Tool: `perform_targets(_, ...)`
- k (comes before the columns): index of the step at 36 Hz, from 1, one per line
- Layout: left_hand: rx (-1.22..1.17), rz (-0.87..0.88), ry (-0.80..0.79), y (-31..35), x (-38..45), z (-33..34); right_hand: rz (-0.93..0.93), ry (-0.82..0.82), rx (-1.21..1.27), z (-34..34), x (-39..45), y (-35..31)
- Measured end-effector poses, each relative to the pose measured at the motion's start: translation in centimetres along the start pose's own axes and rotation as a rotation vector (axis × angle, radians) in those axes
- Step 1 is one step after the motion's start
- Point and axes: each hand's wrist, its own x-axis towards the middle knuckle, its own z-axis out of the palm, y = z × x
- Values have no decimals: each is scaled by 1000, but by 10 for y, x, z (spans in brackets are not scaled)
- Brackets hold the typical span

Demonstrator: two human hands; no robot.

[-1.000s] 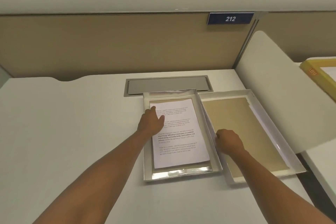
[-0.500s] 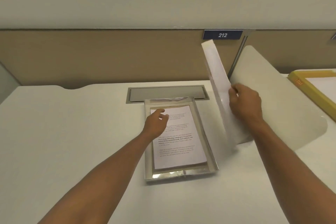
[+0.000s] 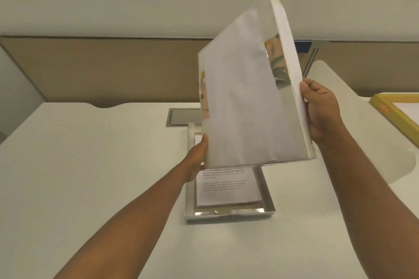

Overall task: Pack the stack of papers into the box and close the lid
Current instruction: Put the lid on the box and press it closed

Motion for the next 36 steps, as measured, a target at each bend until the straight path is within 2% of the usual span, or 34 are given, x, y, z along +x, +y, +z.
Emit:
perform_targets(2, -139, 2, -13, -3, -1, -5, 69, -7, 47, 0, 3, 11)
perform_targets(4, -182, 6, 35, -7, -2, -10, 147, -25, 87, -1, 6, 23)
perform_targets(6, -175, 9, 135, -12, -5, -16, 237, -38, 68, -5, 8, 38)
perform_targets(11, -139, -40, 331, -36, -3, -25, 452, -24, -201, -17, -4, 88)
perform_targets(16, -36, -140, 457, -57, 4, -28, 470, -35, -277, -22, -30, 149)
perform_targets(20, 134, -228, 467, -66, 4, -26, 619, -22, -333, -32, -48, 185)
perform_targets(23, 213, -278, 467, -69, 3, -26, 662, -21, -333, -39, -59, 201)
perform_targets(30, 241, -296, 493, -81, 0, -28, 666, -15, -544, -42, -76, 213)
perform_targets(36, 246, -263, 398, -102, -17, -41, 657, -33, -645, -48, -78, 213)
